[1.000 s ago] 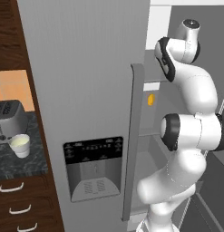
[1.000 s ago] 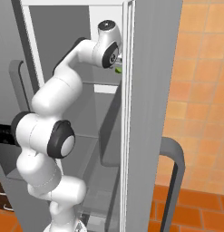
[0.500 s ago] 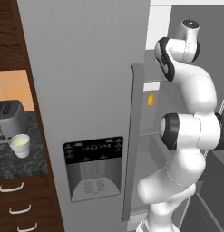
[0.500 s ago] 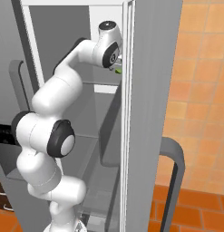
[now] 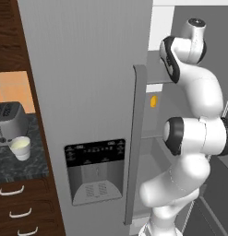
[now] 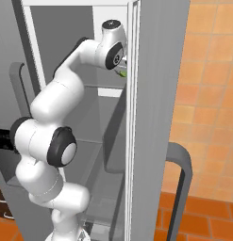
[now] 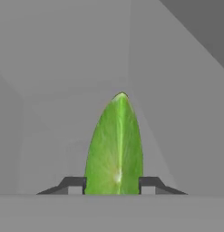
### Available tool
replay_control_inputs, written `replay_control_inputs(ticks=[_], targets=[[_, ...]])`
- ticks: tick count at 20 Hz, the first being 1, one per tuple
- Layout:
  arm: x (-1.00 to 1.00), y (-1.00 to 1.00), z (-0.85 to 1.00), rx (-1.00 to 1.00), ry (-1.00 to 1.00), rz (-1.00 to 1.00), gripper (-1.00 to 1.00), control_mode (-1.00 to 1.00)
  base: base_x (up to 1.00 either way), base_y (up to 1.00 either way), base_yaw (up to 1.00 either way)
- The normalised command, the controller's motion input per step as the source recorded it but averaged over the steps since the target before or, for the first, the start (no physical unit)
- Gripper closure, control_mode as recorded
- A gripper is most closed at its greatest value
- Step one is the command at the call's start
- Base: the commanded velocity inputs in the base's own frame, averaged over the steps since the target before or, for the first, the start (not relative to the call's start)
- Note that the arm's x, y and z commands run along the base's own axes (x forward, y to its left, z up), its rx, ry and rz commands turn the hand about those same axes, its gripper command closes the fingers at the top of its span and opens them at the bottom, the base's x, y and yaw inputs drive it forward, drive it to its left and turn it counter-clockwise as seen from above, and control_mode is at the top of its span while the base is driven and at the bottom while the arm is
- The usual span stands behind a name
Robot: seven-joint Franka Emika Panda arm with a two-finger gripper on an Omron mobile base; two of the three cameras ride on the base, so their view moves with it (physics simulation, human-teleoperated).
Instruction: Grab a lemon wedge from the fridge and one ice cube from the ice bowl, and put them in the glass of lemonade.
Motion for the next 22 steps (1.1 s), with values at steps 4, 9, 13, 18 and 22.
replay_control_inputs(ticks=[4,9,13,18,22], targets=[[-0.95,0.2,0.0,0.0,-0.06,0.08,1.0,-1.0,0.0,0.0,0.0],[-1.0,0.46,0.0,0.0,-0.06,0.15,1.0,-1.0,0.0,0.0,0.0],[-1.0,0.35,0.0,0.0,-0.01,0.18,1.0,-1.0,0.0,0.0,0.0],[-1.0,0.15,-0.01,0.0,-0.02,0.13,1.0,-1.0,0.0,0.0,0.0],[-1.0,0.15,0.0,0.0,0.0,0.07,1.0,-1.0,0.0,0.0,0.0]])
